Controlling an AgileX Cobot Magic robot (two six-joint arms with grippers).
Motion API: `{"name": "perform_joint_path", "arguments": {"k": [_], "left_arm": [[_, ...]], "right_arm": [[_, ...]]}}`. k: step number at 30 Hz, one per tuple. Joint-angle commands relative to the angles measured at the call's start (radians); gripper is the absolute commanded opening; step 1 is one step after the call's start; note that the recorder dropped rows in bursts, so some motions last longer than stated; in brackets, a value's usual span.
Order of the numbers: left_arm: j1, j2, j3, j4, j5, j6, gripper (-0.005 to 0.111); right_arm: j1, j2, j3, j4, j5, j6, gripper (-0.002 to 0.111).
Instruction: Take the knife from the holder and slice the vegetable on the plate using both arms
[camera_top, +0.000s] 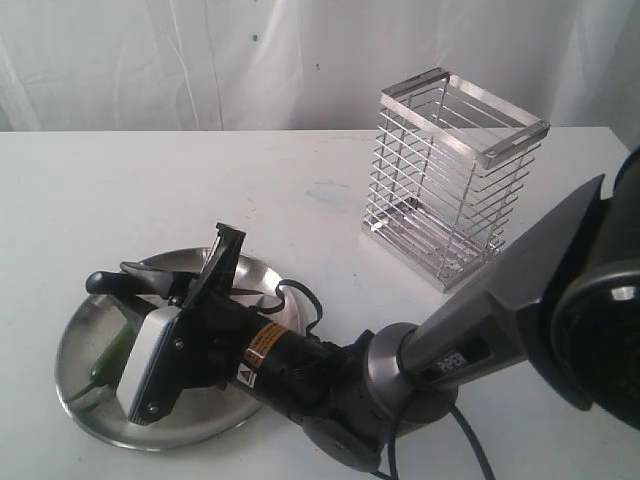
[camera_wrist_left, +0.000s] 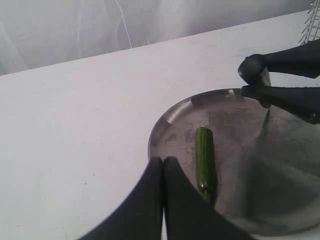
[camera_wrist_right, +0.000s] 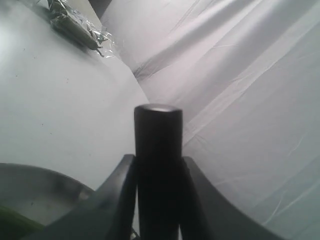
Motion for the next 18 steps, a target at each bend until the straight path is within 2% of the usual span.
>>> {"name": "perform_joint_path", "arguments": {"k": [1,6,13,18], "left_arm": [[-0.006,-0.003,0.003,-0.002,-0.001,-0.006,0.0],[-0.006,-0.003,0.003,-0.002,-0.001,-0.006,0.0],[-0.006,-0.003,0.003,-0.002,-0.001,-0.006,0.0],[-0.006,-0.003,0.003,-0.002,-0.001,-0.006,0.0]], "right_arm": [[0.001,-0.004,0.009,0.01,-0.006,0.037,0.0],[0.001,-0.004,0.009,0.01,-0.006,0.039,0.002],[0.001,-0.004,0.009,0.01,-0.006,0.097,0.029],[0.001,-0.004,0.009,0.01,-0.006,0.21,0.033]]}}
